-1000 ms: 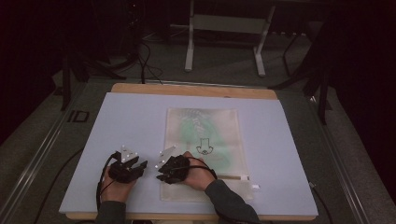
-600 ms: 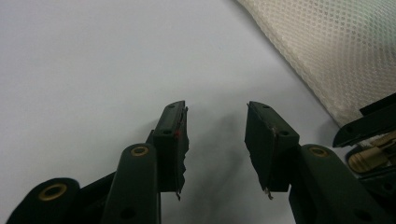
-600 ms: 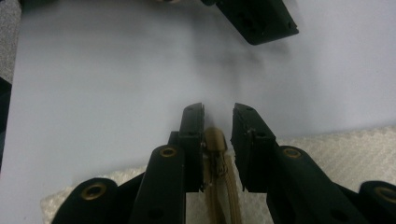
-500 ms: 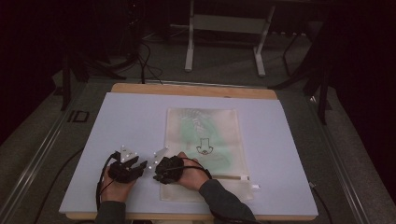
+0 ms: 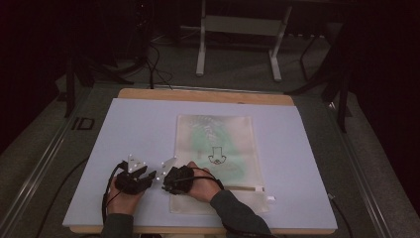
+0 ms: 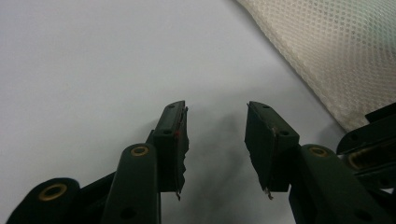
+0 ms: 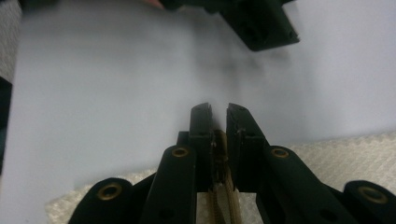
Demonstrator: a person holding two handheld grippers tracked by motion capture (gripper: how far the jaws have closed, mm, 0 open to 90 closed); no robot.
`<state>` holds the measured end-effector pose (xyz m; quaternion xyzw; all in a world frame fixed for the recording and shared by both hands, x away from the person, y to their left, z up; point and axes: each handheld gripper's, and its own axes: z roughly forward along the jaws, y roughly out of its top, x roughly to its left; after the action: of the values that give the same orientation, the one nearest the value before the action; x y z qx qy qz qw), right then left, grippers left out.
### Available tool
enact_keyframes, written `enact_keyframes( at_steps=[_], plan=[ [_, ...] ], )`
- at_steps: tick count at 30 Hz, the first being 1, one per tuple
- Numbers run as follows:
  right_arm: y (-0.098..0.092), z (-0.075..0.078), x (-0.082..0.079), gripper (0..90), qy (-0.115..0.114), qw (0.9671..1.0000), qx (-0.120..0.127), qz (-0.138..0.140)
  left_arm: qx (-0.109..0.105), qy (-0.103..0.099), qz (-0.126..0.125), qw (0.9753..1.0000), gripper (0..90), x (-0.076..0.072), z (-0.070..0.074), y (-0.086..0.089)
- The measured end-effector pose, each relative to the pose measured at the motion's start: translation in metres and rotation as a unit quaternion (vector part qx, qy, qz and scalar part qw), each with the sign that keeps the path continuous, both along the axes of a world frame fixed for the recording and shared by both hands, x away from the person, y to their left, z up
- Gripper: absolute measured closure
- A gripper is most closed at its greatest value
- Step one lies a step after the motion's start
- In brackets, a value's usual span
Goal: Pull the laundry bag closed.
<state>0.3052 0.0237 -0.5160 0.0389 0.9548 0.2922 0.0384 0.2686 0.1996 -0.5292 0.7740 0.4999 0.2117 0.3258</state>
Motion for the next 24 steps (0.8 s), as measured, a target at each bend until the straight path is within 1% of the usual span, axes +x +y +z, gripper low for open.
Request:
enact_keyframes(
  at_steps=[1,2,3,4,5,6,9,11,12,13,14,15,16,20,21,22,24],
  plan=[
    [0.000,0.000,0.000,81.5,0.000,1.0000,0.000,0.000,0.000,0.000,0.000,1.0000,58.0,0.000,0.000,0.000],
    [-0.002,0.002,0.000,81.5,0.003,1.0000,0.009,-0.002,0.000,-0.001,0.000,1.0000,58.0,0.000,0.000,0.000],
    [-0.002,0.002,0.000,81.5,0.003,1.0000,0.009,-0.002,0.000,-0.001,0.000,1.0000,58.0,0.000,0.000,0.000],
    [-0.003,0.005,0.000,81.5,0.004,0.9998,0.017,-0.003,0.000,0.000,0.000,1.0000,58.0,0.000,0.000,0.000],
    [-0.003,0.005,0.000,81.5,0.004,0.9998,0.017,-0.003,0.000,0.000,0.000,1.0000,57.9,0.000,0.000,0.000],
    [-0.005,0.008,0.000,81.6,0.002,0.9997,0.023,-0.003,0.000,0.000,0.000,1.0000,58.0,0.000,0.000,0.000],
    [-0.007,0.011,-0.002,81.6,-0.001,0.9997,0.026,-0.002,0.000,0.000,0.001,1.0000,57.9,0.000,0.000,0.000],
    [-0.012,0.014,-0.003,81.6,-0.001,0.9995,0.032,-0.003,0.001,0.000,0.000,1.0000,58.0,0.000,0.000,0.000],
    [-0.017,0.016,-0.004,81.5,-0.001,0.9994,0.035,-0.006,0.001,0.000,0.000,1.0000,58.0,0.000,0.000,0.000],
    [-0.017,0.016,-0.004,81.5,-0.001,0.9994,0.035,-0.006,0.001,-0.001,0.000,1.0000,58.0,0.000,0.000,0.000],
    [-0.023,0.017,-0.005,81.4,0.000,0.9992,0.039,-0.007,0.001,0.000,-0.001,1.0000,58.0,0.000,0.000,-0.001],
    [-0.023,0.017,-0.005,81.4,0.000,0.9992,0.039,-0.007,0.001,0.000,-0.001,1.0000,58.0,0.000,0.000,-0.001],
    [-0.029,0.017,-0.005,81.3,0.001,0.9992,0.038,-0.008,0.001,0.000,-0.001,1.0000,58.0,0.000,0.000,-0.001],
    [-0.033,0.016,-0.006,81.3,0.002,0.9994,0.034,-0.007,0.001,0.000,-0.002,1.0000,58.0,-0.001,0.000,-0.001],
    [-0.040,0.012,-0.004,81.1,0.009,0.9995,0.030,-0.012,0.002,0.000,-0.002,1.0000,58.0,-0.001,0.000,-0.001],
    [-0.040,0.012,-0.004,81.1,0.009,0.9995,0.030,-0.012,0.002,0.000,-0.002,1.0000,58.0,-0.001,0.000,-0.002],
    [-0.043,0.009,-0.003,80.8,0.017,0.9993,0.031,-0.013,0.002,0.000,-0.003,1.0000,58.0,-0.001,0.000,-0.002]
  ],
)
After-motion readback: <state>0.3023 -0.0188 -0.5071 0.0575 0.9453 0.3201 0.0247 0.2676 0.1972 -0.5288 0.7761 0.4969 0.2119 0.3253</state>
